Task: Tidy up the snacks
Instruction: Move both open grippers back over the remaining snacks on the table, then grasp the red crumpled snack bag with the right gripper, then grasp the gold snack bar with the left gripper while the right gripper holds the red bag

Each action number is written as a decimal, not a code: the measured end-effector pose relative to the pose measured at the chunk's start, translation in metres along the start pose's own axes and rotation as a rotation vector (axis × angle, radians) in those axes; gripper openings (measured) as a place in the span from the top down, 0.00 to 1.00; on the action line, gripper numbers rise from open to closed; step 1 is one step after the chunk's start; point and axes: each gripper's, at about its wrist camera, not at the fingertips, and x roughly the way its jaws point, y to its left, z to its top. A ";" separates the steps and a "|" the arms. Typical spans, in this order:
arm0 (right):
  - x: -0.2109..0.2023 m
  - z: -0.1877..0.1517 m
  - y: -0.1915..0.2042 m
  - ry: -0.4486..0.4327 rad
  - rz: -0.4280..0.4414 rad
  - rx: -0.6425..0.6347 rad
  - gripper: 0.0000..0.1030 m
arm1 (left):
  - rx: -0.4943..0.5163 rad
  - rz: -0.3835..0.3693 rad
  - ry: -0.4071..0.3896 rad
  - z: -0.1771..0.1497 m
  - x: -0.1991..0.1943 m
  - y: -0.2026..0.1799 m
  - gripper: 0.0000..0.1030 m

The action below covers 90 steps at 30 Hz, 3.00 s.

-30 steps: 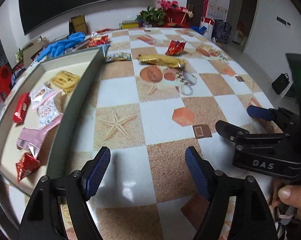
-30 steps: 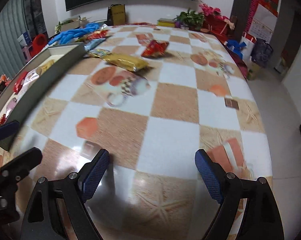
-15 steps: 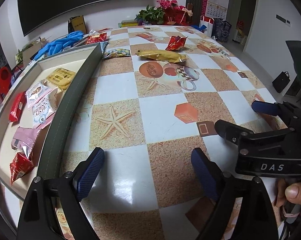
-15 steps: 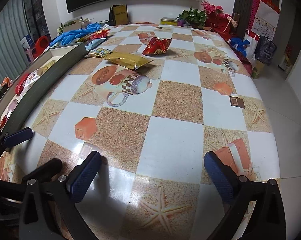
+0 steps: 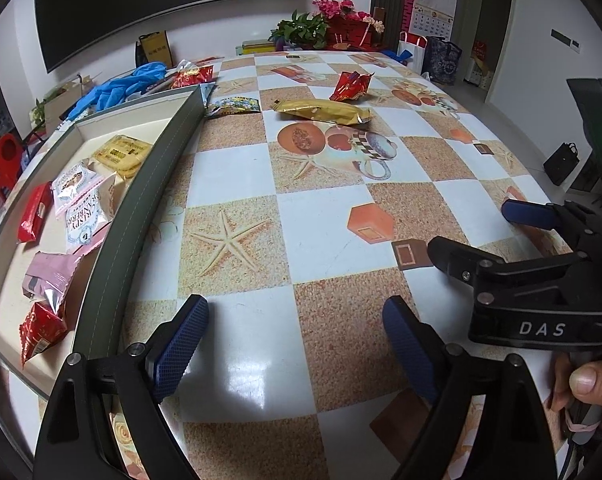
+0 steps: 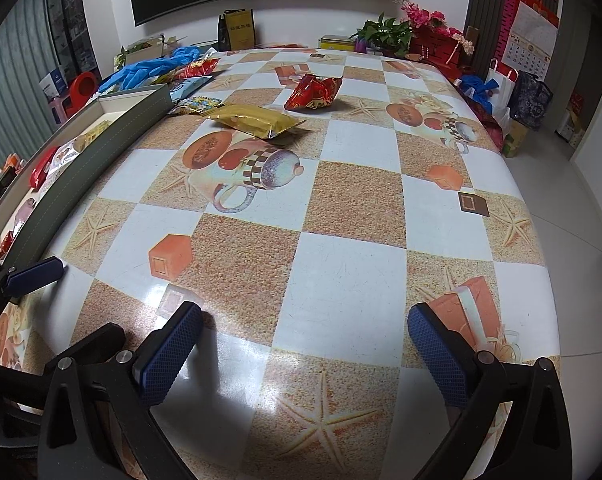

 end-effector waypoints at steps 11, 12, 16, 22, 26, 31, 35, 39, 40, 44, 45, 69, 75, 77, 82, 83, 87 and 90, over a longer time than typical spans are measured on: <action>-0.001 -0.001 -0.001 -0.003 -0.005 0.004 0.00 | 0.009 -0.007 0.024 -0.002 0.003 -0.003 0.00; -0.001 -0.001 -0.001 -0.003 -0.005 0.004 0.00 | 0.008 -0.007 0.024 -0.002 0.002 -0.003 0.00; -0.001 -0.001 -0.002 0.000 0.003 0.000 0.00 | 0.009 -0.008 0.024 -0.002 0.002 -0.002 0.00; 0.000 0.001 -0.001 0.011 0.003 0.001 0.00 | 0.009 -0.008 0.024 -0.002 0.003 -0.002 0.00; 0.001 0.011 -0.010 0.045 0.030 0.075 0.00 | 0.008 -0.009 0.024 -0.002 0.002 -0.002 0.00; 0.005 0.041 -0.027 0.040 0.079 0.193 0.00 | 0.007 -0.010 0.023 -0.002 0.002 -0.002 0.00; 0.020 0.083 -0.039 0.024 0.076 0.304 0.00 | 0.002 -0.019 0.021 -0.001 0.001 0.000 0.00; 0.049 0.120 -0.043 0.052 0.011 0.369 0.00 | -0.005 -0.029 0.017 -0.001 0.000 0.001 0.00; 0.058 0.130 -0.040 0.054 -0.025 0.356 0.00 | -0.006 -0.031 0.016 -0.001 0.000 0.001 0.00; 0.091 0.149 -0.030 0.110 -0.095 0.308 0.00 | -0.010 -0.037 0.015 -0.002 -0.001 0.002 0.00; 0.095 0.149 -0.024 0.115 -0.131 0.263 0.00 | -0.012 -0.039 0.014 -0.002 -0.001 0.002 0.00; 0.086 0.163 -0.005 -0.005 0.001 0.128 0.63 | -0.028 -0.051 0.007 0.000 -0.001 0.006 0.00; 0.045 0.099 -0.021 0.002 0.015 0.041 0.63 | -0.039 -0.041 0.011 0.004 0.001 0.007 0.00; 0.025 0.068 -0.025 0.003 -0.005 0.009 0.63 | -0.023 -0.009 0.032 0.009 0.006 0.003 0.00; -0.015 0.006 -0.035 -0.027 -0.019 0.024 0.62 | 0.026 -0.014 -0.013 0.049 0.001 -0.014 0.00; -0.019 0.000 -0.035 -0.041 -0.023 0.017 0.60 | 0.045 0.002 -0.020 0.060 0.003 -0.019 0.00; -0.022 -0.005 -0.043 -0.074 0.017 0.059 0.60 | 0.131 0.030 0.013 0.094 0.031 -0.032 0.00; -0.022 -0.006 -0.049 -0.084 0.058 0.090 0.59 | 0.291 0.147 0.026 0.110 0.066 -0.044 0.00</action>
